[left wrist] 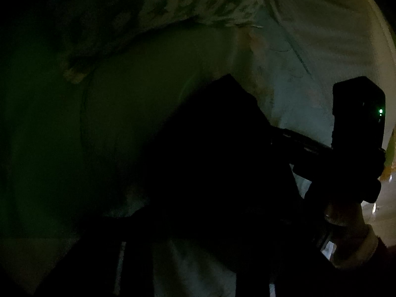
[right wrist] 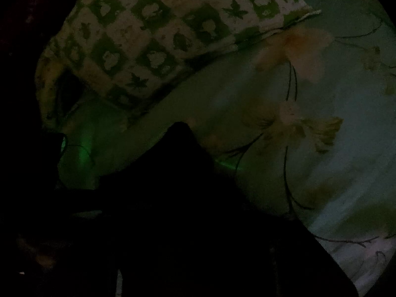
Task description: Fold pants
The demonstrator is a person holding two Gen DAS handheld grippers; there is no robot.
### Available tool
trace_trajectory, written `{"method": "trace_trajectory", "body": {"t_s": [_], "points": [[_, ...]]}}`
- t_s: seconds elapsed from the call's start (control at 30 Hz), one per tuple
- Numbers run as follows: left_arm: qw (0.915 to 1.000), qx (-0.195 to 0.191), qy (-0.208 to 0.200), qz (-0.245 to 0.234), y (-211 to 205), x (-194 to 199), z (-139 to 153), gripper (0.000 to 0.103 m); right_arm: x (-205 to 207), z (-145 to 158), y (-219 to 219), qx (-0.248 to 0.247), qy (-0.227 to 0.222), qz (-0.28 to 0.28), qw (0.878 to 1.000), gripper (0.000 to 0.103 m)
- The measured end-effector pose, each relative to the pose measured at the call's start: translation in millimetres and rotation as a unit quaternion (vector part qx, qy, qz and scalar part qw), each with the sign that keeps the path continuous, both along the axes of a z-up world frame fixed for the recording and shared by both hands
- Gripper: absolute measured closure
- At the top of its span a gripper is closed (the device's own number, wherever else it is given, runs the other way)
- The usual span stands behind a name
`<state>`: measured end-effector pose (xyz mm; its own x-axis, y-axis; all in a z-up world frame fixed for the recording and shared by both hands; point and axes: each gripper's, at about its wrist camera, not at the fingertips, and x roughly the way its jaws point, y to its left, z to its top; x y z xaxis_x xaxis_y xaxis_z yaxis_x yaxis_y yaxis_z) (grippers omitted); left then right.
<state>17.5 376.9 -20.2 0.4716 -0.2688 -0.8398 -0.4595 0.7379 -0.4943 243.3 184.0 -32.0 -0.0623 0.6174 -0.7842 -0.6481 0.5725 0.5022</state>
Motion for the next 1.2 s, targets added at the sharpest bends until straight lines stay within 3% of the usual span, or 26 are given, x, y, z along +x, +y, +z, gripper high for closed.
{"method": "trace_trajectory", "body": {"t_s": [0.13,0.3,0.6,0.83,1.2], "points": [[0.9997,0.019,-0.013,-0.009,-11.5,9.9,9.3,0.085,-4.9,13.1,-9.5,0.018,0.0,-0.011,1.0,0.079],[0.9977,0.04,-0.048,-0.028,-27.1,4.7,44.2,0.085,-10.2,43.5,-33.3,0.059,-0.004,-0.034,0.998,0.079],[0.9888,0.061,-0.105,-0.087,-77.3,-0.9,100.5,0.086,-39.1,110.0,-106.6,0.117,-0.048,-0.072,0.989,0.079],[0.9772,0.08,-0.13,-0.148,-133.3,3.7,127.9,0.086,-63.6,125.8,-170.1,0.146,-0.057,-0.128,0.979,0.079],[0.9476,0.096,-0.138,-0.272,-248.4,8.3,135.4,0.086,-131.4,125.8,-279.8,0.168,-0.063,-0.242,0.954,0.08]]}}
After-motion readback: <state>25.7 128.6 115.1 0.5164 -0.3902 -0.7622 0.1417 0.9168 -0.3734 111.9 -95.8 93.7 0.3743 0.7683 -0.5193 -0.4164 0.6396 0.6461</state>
